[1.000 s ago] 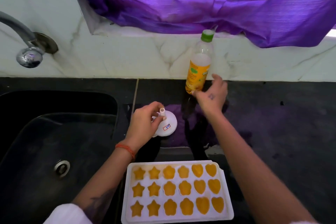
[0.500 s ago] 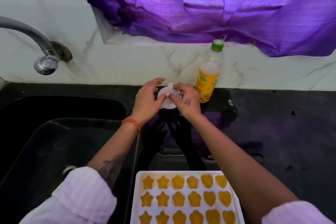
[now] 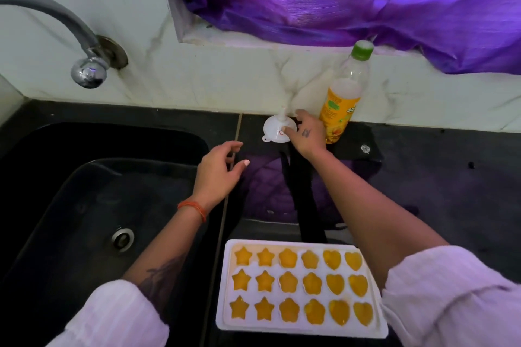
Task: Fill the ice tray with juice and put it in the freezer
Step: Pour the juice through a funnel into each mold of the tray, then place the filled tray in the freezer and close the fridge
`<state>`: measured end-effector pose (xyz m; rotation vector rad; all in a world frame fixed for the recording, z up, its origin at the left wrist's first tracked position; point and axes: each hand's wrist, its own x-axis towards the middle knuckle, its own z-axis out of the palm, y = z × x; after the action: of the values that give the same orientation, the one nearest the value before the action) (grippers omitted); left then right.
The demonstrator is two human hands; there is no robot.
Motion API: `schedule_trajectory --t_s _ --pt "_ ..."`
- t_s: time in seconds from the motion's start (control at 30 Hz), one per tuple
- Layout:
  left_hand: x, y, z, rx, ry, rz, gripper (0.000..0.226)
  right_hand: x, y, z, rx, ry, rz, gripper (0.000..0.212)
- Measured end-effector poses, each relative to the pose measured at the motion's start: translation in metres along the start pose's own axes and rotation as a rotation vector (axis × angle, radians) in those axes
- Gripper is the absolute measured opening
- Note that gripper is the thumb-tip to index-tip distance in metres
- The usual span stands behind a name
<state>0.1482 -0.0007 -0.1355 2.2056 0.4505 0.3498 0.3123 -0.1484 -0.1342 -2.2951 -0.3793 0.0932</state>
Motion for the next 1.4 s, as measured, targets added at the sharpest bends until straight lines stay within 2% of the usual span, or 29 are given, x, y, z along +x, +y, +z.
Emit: schedule_trajectory --t_s 0.23,0.4,0.53,0.73,0.9,1.07,1.4 --pt "-0.06 0.006 -0.037 0.122 0.051 0.085 0.04 -0.101 -0.008 -0.037 0.043 0.078 -0.053 0.044" --pt "-0.131 0.003 -0.064 0.388 0.125 0.051 0.062 -0.183 -0.028 -0.03 -0.063 0.055 -0.175 0.051" --pt "-0.208 -0.012 -0.077 0.62 0.117 -0.171 0.077 -0.241 -0.048 -0.007 -0.115 -0.088 -0.308 0.054" --pt "-0.36 -0.024 -0.086 0.645 0.22 -0.572 0.08 -0.326 -0.083 0.03 -0.224 -0.4 -0.683 0.059" --pt "-0.484 -0.025 -0.088 0.612 0.314 -0.873 0.079 -0.416 -0.109 0.055 -0.192 -0.674 -0.883 0.061" --pt "-0.587 -0.023 -0.079 0.516 0.449 -1.098 0.077 -0.5 -0.122 0.077 -0.234 -0.928 -1.127 0.062" --pt "-0.82 -0.013 -0.051 0.343 0.784 -1.523 0.075 -0.704 -0.128 0.125 -0.43 -1.297 -1.443 0.064"
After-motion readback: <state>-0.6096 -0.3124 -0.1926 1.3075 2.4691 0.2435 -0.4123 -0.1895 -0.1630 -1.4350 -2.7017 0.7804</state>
